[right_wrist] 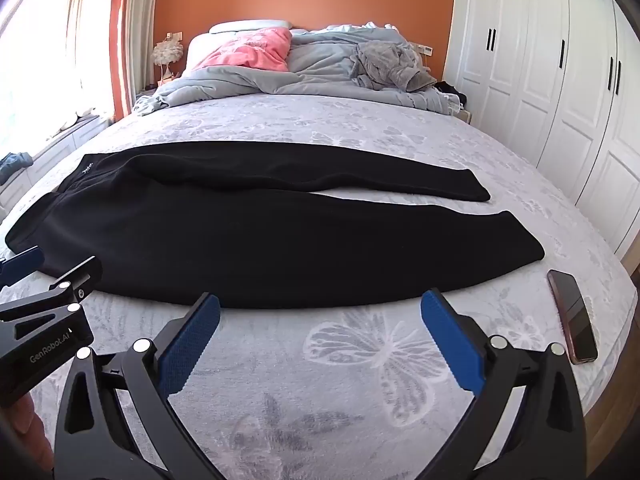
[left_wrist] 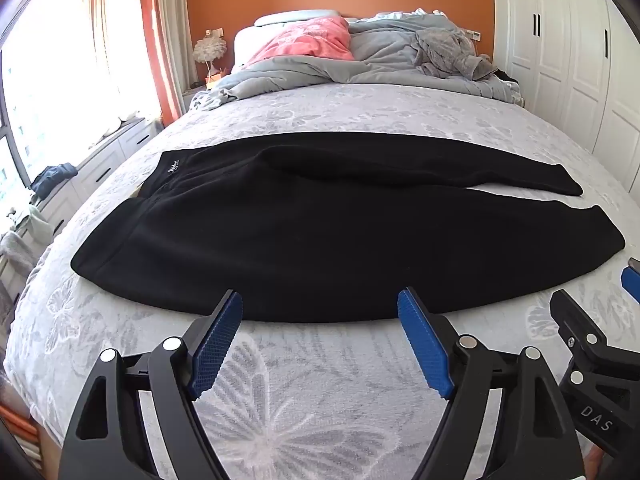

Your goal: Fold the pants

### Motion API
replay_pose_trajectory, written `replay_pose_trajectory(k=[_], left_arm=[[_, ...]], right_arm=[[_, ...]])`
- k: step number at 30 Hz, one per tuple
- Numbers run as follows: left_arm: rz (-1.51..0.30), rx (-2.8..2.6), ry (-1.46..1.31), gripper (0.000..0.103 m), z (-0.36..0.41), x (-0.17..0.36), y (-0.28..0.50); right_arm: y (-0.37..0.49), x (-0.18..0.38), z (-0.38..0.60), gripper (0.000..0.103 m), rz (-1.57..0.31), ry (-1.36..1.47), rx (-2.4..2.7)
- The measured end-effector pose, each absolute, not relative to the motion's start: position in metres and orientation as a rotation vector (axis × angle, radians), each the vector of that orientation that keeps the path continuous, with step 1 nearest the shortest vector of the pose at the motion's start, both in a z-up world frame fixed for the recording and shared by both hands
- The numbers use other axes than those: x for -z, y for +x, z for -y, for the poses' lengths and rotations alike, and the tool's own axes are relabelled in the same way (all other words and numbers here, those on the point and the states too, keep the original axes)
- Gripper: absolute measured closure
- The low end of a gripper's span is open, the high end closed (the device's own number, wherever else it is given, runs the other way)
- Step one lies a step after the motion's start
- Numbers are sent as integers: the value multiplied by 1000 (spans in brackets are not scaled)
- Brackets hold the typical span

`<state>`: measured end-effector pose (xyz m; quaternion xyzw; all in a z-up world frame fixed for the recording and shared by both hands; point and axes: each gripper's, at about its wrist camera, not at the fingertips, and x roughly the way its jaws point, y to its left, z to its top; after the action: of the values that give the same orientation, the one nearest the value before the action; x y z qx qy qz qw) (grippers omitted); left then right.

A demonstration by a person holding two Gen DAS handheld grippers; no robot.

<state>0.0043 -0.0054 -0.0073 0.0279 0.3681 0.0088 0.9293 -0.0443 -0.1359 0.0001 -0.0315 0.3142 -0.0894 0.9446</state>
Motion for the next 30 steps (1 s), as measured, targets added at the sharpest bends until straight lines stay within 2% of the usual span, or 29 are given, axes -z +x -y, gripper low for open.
replay_pose_trajectory(k=[30], left_arm=[[-752,-31,58,26,6,11,2]], right_arm=[[-43,0,135,5,-650,-57,179]])
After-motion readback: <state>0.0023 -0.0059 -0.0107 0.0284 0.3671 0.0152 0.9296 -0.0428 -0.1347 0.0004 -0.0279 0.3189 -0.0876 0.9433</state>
